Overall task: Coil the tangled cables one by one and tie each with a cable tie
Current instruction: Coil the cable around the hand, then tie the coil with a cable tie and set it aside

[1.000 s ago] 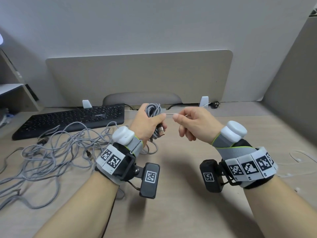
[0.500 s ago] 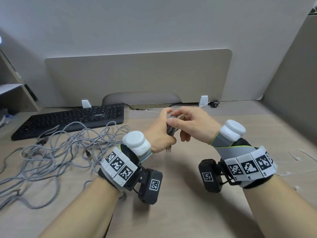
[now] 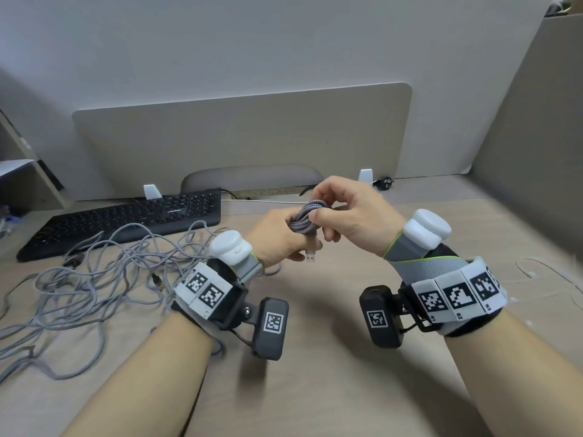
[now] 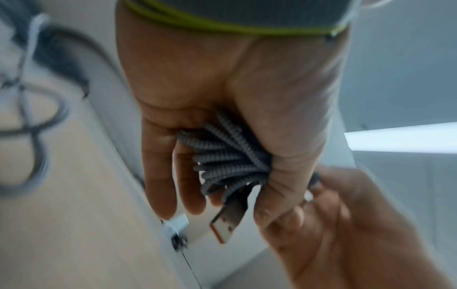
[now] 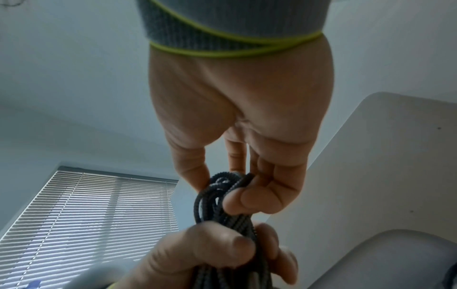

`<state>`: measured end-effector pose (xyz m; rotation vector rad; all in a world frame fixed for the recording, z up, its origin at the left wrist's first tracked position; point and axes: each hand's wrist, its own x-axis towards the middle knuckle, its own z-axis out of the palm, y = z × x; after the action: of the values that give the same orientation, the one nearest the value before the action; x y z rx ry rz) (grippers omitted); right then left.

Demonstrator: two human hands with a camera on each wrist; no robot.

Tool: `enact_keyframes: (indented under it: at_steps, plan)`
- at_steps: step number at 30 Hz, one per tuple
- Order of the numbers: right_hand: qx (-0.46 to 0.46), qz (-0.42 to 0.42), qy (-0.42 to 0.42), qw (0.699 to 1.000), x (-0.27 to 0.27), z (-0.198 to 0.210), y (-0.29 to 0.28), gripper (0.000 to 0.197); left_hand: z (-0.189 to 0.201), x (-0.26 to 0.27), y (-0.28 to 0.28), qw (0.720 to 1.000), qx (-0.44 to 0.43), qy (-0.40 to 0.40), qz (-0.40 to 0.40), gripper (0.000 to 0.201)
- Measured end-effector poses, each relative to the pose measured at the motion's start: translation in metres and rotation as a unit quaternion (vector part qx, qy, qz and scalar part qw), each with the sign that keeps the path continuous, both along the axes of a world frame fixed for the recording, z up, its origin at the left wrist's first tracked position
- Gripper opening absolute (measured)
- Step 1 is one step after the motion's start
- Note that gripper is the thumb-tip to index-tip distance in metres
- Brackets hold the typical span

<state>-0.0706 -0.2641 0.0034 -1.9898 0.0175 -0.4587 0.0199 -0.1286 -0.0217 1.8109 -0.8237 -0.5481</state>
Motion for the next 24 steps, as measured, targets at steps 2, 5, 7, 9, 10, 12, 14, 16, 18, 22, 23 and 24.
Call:
enact_keyframes:
  at_steps: [2,5,7,9,10,12,14,16,18,22,23,24]
  plan:
    - [-0.002,-0.015,-0.004,1.0,-0.009,0.0,-0.002,0.007,0.0,-0.007,-0.005,0.999,0.005,0.036,-0.021,0.019]
    - [-0.014,-0.043,0.002,0.999,-0.024,-0.001,-0.012,0.006,0.002,-0.022,-0.021,0.998,0.042,0.023,-0.028,0.019]
    - [-0.02,-0.053,0.017,0.998,-0.038,0.0,-0.022,0.006,0.003,-0.034,-0.032,0.997,0.071,-0.012,-0.028,0.018]
    - [-0.037,-0.064,0.039,0.997,-0.051,-0.001,-0.033,0.008,0.001,-0.044,-0.043,0.993,0.098,-0.06,-0.035,0.017]
    - [-0.046,-0.068,0.053,0.995,-0.058,-0.004,-0.039,0.01,-0.001,-0.05,-0.049,0.989,0.11,-0.084,-0.043,0.013]
    - [-0.061,-0.072,0.076,0.993,-0.067,-0.01,-0.049,0.012,-0.005,-0.059,-0.059,0.982,0.132,-0.128,-0.052,0.006]
    - [-0.069,-0.075,0.097,0.99,-0.078,-0.017,-0.06,0.013,-0.006,-0.068,-0.07,0.972,0.166,-0.156,-0.057,0.011]
    - [-0.085,-0.077,0.118,0.986,-0.083,-0.021,-0.067,0.016,-0.009,-0.068,-0.078,0.962,0.198,-0.18,-0.054,0.016]
    - [-0.104,-0.1,0.136,0.98,-0.093,-0.023,-0.079,0.023,-0.012,-0.07,-0.085,0.949,0.223,-0.218,-0.046,0.012]
    - [-0.161,-0.162,0.207,0.951,-0.113,-0.03,-0.114,0.027,-0.015,-0.07,-0.093,0.901,0.28,-0.326,-0.056,0.012]
    - [-0.188,-0.18,0.236,0.936,-0.117,-0.034,-0.125,0.026,-0.016,-0.071,-0.095,0.889,0.296,-0.344,-0.066,0.013]
    - [-0.211,-0.195,0.273,0.918,-0.124,-0.036,-0.132,0.024,-0.017,-0.07,-0.096,0.88,0.304,-0.358,-0.065,0.012]
